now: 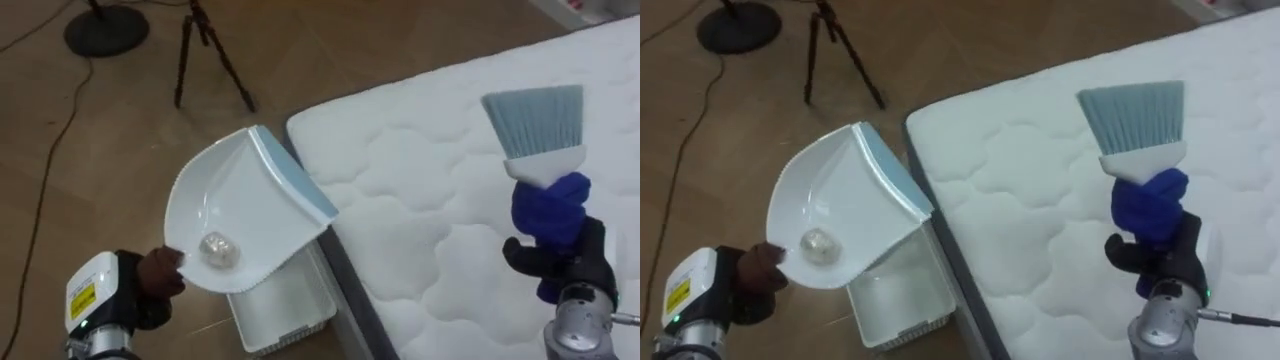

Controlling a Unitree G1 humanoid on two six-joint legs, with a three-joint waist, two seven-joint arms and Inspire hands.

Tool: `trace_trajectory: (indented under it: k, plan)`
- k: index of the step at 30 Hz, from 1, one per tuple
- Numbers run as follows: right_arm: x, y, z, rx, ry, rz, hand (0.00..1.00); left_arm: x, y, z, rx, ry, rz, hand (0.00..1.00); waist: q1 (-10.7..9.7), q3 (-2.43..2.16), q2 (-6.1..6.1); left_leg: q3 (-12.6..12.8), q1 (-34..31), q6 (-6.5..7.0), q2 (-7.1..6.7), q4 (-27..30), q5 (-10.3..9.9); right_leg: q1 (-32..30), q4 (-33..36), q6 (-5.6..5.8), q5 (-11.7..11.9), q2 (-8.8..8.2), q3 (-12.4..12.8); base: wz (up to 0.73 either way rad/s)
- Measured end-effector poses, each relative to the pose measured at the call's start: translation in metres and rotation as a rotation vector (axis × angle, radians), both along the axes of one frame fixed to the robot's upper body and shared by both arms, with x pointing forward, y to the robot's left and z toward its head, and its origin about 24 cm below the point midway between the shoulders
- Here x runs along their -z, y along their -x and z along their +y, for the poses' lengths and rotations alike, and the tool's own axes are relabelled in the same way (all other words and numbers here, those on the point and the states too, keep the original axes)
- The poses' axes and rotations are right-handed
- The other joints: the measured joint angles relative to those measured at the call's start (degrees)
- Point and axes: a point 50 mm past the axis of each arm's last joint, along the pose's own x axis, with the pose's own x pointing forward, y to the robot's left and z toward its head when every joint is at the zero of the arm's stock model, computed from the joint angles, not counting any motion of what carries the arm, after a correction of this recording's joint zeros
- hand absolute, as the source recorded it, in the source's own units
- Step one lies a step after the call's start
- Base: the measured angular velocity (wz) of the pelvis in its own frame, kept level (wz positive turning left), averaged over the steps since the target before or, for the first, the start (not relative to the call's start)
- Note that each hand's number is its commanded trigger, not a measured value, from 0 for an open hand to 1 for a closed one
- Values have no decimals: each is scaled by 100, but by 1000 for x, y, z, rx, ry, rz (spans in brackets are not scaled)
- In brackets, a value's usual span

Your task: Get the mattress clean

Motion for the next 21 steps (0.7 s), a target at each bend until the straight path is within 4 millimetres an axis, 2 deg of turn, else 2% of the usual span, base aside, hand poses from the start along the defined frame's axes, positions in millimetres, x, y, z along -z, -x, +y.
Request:
trace_trajectory:
  k: [3, 6, 7, 8, 9, 10, 11, 12, 13, 14, 15, 16, 17, 18, 19, 20, 21]
  plan:
    - [1, -2, 3, -14, -3, 1, 0, -2, 0, 4, -7, -17, -5, 100, 46, 14, 56, -114, -22, 21, -59, -57, 54, -66, 224, 6, 5, -76, -124, 22]
    - [2, -1, 4, -9, 3, 5, 0, -4, -2, 6, -7, -24, -13, 100, 23, 30, 150, -400, -40, 80, -142, -94, 77, -346, 931, -5, 74, -201, 55, 38]
    - [4, 1, 3, -3, 2, 16, 0, -5, -4, 6, -6, -23, -19, 100, -67, 49, 208, -700, -8, 132, -200, -135, 123, -599, 1332, 12, 93, -231, 445, 45]
    - [8, 5, 4, 5, -5, 34, 0, -7, -6, 6, -5, -23, -27, 100, -50, 52, 242, -976, 37, 128, -236, -210, 163, -907, 1518, -2, 32, -146, 936, 40]
    - [10, 6, 5, 8, -11, 40, 0, -8, -7, 6, -5, -25, -31, 100, -51, 55, 259, -1095, 62, 120, -248, -237, 183, -1057, 1581, -15, 24, -141, 1080, 40]
    - [14, 8, 7, 13, -20, 52, 0, -9, -8, 6, -2, -25, -37, 100, -114, 76, 282, -1416, 138, 113, -336, -253, 235, -1290, 1562, -15, 25, -156, 1355, 73]
    - [15, 9, 8, 17, -27, 58, 0, -9, -9, 5, -2, -9, -39, 100, -264, 81, 282, -1698, 197, 112, -446, -247, 263, -1453, 1438, -1, 43, -148, 1693, 101]
    - [16, 10, 8, 22, -25, 57, 0, -9, -11, 3, 3, 1, -41, 100, -395, 80, 272, -1858, 210, 112, -541, -253, 289, -1472, 1302, 7, 60, -103, 1837, 135]
    - [16, 11, 7, 37, -17, 55, 0, -10, -16, -3, 29, 16, -50, 100, -535, 78, 214, -2088, 209, 115, -704, -253, 332, -1538, 1042, 21, 136, -23, 2092, 124]
    - [16, 12, 7, 40, -15, 58, 0, -11, -20, -6, 57, 27, -56, 100, -570, 78, 171, -2257, 208, 108, -810, -233, 346, -1656, 767, -14, 260, 83, 2397, 106]
    - [17, 13, 7, 39, -15, 61, 0, -12, -22, -8, 64, 29, -58, 100, -605, 81, 166, -2300, 204, 106, -827, -214, 347, -1705, 630, -24, 359, 135, 2544, 78]
    - [19, 16, 7, 41, -17, 72, 0, -11, -23, -11, 79, 32, -55, 100, -613, 80, 179, -2394, 185, 89, -845, -155, 339, -1736, 487, 4, 605, 187, 2663, 66]
    - [20, 18, 7, 43, -17, 77, 0, -11, -24, -13, 87, 36, -55, 100, -604, 76, 152, -2375, 104, 19, -885, -93, 336, -1679, 411, -65, 837, 159, 2561, 68]
    - [20, 18, 7, 45, -15, 77, 0, -10, -24, -13, 92, 40, -52, 100, -612, 62, 187, -2220, 42, 12, -808, -56, 325, -1654, 386, -84, 814, 135, 2401, 80]
    - [20, 19, 6, 58, -9, 75, 0, -10, -26, -13, 106, 45, -48, 100, -664, 58, 239, -1483, -100, 95, -506, -28, 255, -1642, 391, -130, 779, 111, 2144, 91]
    - [21, 20, 6, 62, -7, 78, 0, -9, -28, -13, 110, 42, -41, 100, -716, 62, 248, -962, -182, 138, -294, 39, 158, -1680, 488, -157, 722, 125, 2085, 85]
    - [21, 20, 6, 62, -8, 78, 0, -8, -28, -13, 111, 40, -37, 100, -710, 65, 247, -931, -211, 151, -281, 78, 115, -1715, 560, -148, 677, 125, 2090, 51]
